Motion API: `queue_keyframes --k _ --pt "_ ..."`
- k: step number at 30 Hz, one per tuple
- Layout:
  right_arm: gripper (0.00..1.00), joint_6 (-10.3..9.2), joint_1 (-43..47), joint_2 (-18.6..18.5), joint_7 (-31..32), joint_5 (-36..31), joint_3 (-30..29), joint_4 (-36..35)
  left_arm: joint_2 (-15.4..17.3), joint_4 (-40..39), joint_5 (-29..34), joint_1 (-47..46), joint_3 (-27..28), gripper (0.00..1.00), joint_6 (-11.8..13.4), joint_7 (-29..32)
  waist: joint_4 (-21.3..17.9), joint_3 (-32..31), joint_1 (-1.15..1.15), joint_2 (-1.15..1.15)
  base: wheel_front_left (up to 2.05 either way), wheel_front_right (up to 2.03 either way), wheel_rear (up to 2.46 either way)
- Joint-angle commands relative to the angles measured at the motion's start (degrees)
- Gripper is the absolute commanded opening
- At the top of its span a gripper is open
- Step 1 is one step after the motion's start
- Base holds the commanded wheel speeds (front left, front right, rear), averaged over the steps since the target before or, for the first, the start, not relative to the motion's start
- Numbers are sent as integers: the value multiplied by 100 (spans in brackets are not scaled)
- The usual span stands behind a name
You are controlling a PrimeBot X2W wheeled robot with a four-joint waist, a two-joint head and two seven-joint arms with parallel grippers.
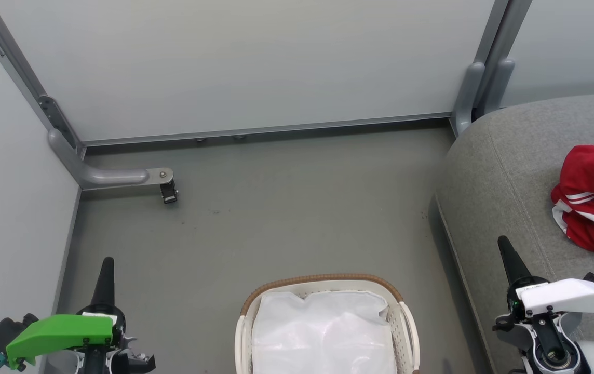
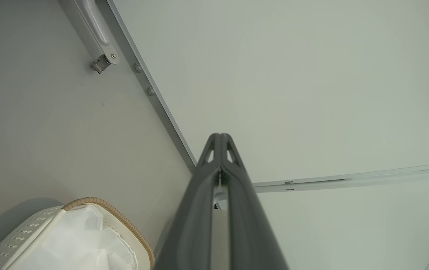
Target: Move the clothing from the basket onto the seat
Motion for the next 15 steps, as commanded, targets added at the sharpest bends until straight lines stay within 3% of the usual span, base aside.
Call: queue_keyframes --k 1,15 --pt "0 -2 39 -34 52 145 -29 -74 43 -58 -142 -146 26 0 -37 40 -3 -5 0 37 0 0 0" --pt "0 -2 88 -38 215 783 -108 -157 47 -106 -750 -174 76 0 -81 211 -26 -56 0 43 0 0 0"
